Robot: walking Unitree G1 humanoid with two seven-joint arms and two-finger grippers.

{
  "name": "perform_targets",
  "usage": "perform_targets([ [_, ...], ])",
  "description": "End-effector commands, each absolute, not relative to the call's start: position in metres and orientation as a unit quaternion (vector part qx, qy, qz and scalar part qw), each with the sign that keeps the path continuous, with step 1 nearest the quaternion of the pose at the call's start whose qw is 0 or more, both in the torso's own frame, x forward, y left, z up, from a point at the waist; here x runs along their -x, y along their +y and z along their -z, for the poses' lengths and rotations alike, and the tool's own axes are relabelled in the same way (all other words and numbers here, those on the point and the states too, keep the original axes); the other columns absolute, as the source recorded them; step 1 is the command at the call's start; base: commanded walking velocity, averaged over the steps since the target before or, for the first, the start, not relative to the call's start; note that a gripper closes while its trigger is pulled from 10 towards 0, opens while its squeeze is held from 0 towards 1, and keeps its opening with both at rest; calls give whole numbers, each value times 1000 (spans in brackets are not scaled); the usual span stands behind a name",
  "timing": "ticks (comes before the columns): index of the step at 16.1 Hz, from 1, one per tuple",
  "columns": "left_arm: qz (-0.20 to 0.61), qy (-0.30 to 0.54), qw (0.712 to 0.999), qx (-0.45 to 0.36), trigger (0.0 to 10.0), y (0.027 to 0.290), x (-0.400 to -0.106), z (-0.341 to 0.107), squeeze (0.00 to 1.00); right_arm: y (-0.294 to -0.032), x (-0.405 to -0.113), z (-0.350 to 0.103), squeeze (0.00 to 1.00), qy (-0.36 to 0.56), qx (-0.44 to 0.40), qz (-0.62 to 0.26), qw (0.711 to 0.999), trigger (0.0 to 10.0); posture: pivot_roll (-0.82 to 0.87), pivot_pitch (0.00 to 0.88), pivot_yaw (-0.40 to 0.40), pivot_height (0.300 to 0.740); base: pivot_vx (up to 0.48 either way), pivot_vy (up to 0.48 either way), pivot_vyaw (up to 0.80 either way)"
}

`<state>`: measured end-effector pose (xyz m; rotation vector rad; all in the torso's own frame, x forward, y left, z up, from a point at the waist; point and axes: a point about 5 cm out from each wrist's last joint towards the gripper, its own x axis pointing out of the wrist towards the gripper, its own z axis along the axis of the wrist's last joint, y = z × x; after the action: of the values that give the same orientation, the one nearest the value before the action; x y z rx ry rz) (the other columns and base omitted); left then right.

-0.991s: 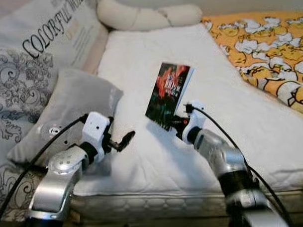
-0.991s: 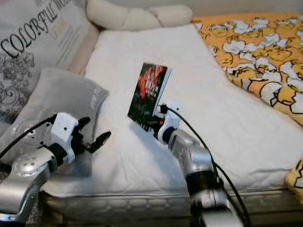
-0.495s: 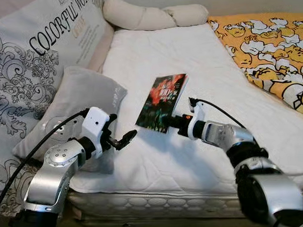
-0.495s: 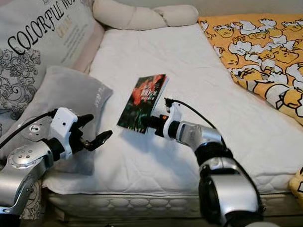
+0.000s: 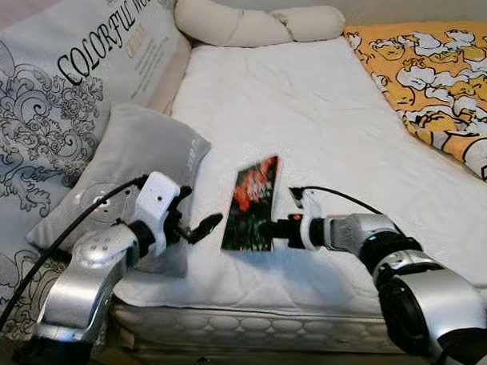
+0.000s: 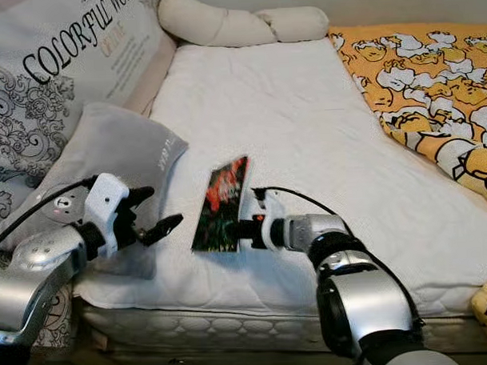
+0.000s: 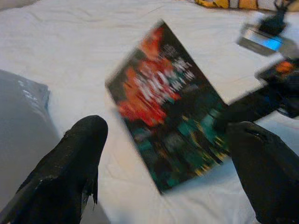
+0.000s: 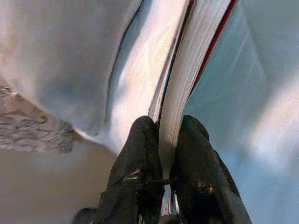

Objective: Clean up the room

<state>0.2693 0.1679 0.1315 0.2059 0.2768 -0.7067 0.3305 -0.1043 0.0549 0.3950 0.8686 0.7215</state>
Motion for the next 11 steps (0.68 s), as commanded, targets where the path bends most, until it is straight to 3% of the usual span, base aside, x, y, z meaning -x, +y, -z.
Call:
perform_targets([
  [1, 359, 143, 916, -107, 10000, 165, -264, -132, 63, -97, -338, -63, 0, 388, -166, -346, 838, 10000, 152, 20, 33, 740, 0, 0, 0],
  [6, 374, 160, 907, -106, 10000, 163, -248, -132, 63, -95, -332, -54, 0, 410, -142, -336, 836, 10000, 188, 98, 36, 740, 0, 0, 0],
  [10, 376, 169, 905, -104, 10000, 164, -240, -134, 59, -100, -337, -56, 0, 403, -138, -313, 849, 10000, 203, 111, 36, 740, 0, 0, 0],
  [11, 375, 171, 905, -102, 10000, 163, -239, -134, 63, -103, -340, -57, 863, 397, -131, -292, 860, 10000, 204, 106, 36, 740, 0, 0, 0],
])
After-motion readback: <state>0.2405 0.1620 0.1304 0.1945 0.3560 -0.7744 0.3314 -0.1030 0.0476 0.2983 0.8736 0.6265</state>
